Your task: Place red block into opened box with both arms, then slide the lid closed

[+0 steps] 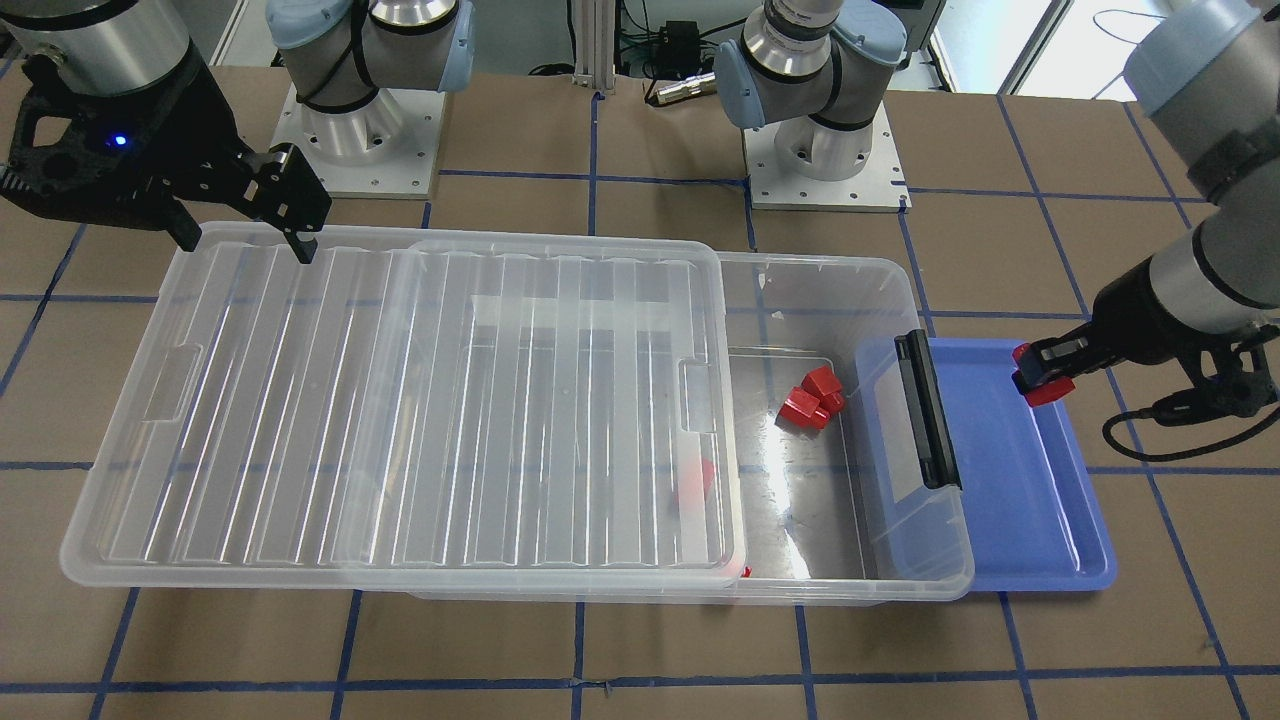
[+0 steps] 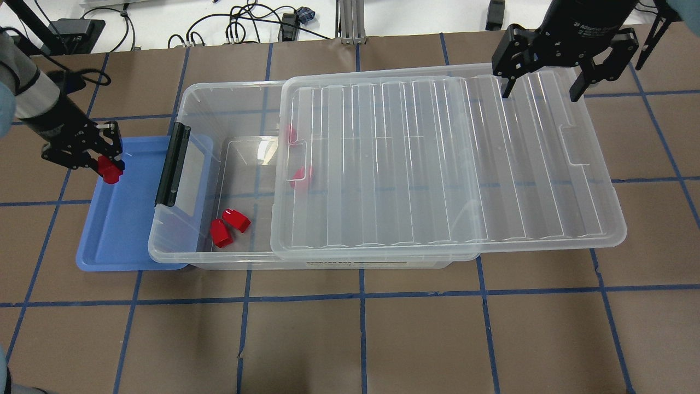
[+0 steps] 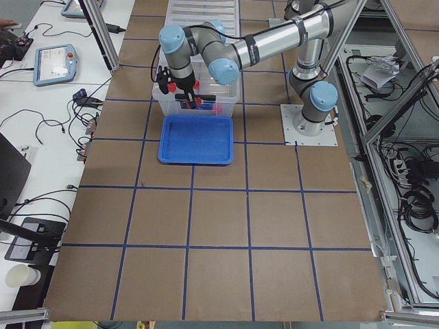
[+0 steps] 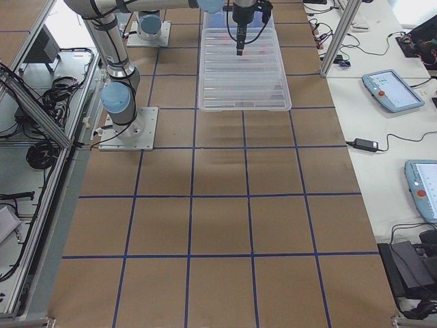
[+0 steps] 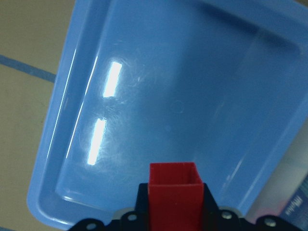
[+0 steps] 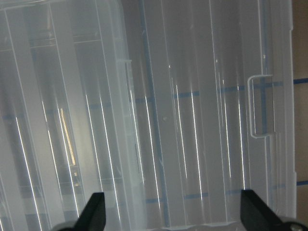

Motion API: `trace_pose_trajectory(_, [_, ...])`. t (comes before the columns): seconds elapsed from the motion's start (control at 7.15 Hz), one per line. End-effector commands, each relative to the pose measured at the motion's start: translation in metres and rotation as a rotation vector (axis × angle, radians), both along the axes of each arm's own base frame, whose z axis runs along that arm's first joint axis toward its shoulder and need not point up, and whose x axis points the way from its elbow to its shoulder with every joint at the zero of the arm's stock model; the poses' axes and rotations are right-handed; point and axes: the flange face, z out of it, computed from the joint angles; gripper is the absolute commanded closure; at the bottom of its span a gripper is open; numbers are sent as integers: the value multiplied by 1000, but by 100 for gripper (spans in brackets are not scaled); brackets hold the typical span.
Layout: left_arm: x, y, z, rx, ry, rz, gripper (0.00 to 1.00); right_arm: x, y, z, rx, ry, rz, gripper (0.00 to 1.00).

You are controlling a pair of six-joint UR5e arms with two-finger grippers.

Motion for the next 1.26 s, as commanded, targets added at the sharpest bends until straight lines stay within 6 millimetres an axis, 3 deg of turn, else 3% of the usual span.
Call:
trace_pose_trajectory(0.0, [-43, 0, 8, -1, 5, -43, 95, 0, 1, 1, -4, -2, 2, 0])
trace_pose_trajectory(0.28, [-87, -5, -13, -7, -5, -118, 95, 0, 1, 1, -3, 0, 3, 0])
trace_pose_trajectory(0.56, [-97, -8, -30, -50, -18, -75, 95, 0, 0, 0, 0, 0, 3, 0])
trace_pose_trajectory(0.84, [-126, 10, -69, 23, 1, -111, 95, 0, 0, 1, -2, 1, 3, 0])
trace_pose_trajectory(1.12, [-160, 14, -79, -13, -3, -126, 95, 0, 1, 1, -2, 1, 5, 0])
